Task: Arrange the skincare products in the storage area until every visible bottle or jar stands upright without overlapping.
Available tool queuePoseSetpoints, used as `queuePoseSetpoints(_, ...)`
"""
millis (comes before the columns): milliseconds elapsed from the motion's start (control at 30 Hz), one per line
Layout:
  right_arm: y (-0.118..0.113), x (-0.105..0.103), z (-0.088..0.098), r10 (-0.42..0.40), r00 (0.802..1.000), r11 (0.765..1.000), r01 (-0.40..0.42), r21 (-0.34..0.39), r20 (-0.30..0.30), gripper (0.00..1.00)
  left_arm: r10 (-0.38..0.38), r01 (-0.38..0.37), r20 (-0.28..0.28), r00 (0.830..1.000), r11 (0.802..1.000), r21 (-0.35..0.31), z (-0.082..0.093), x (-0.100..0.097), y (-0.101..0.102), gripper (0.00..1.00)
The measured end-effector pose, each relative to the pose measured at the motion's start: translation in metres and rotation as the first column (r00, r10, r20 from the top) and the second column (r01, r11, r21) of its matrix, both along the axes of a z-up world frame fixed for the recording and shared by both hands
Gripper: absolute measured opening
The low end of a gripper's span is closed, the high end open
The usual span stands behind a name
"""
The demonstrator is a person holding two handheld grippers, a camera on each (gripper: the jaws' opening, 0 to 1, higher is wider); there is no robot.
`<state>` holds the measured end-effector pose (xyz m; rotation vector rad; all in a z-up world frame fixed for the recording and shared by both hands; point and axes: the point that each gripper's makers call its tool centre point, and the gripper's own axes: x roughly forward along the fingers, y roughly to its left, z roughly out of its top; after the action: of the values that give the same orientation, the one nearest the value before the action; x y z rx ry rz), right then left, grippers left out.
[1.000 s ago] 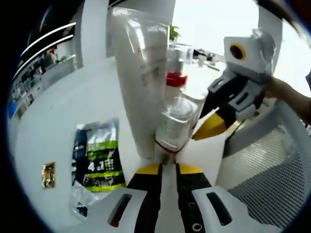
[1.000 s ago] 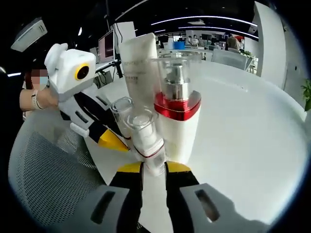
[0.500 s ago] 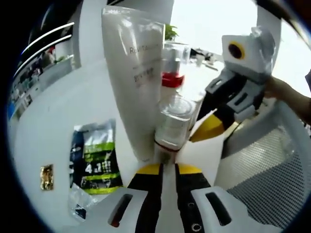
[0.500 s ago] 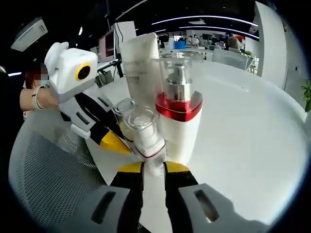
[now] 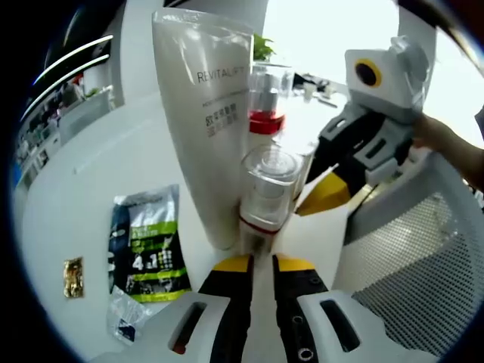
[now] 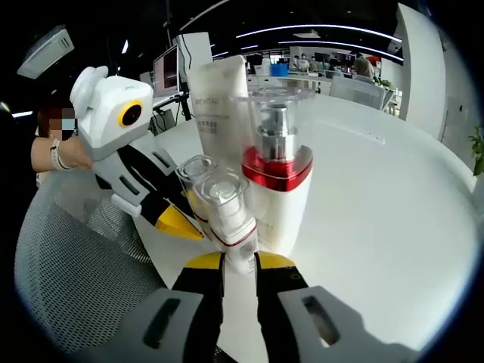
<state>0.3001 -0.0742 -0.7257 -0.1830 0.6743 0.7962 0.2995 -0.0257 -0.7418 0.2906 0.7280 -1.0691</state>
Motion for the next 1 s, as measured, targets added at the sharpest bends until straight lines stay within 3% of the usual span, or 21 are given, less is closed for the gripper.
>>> queuePoseSetpoints(633,0.003,-0.005,0.008,0.013,1.0,1.0,-0.012,-0.023,0.029,0.15,0.018,-0.018,0.03,0.999,1.0,-0.017,0.012,-0.002,0.009,0.07)
queuePoseSetpoints(1000,0.004,-0.007,0.014,0.018,0.999,0.999,-0.016,-0.038,0.052,0.15,0.018,-0.016,0.049,0.999,0.999,-0.043,0.021,-0.004,0.002,0.07)
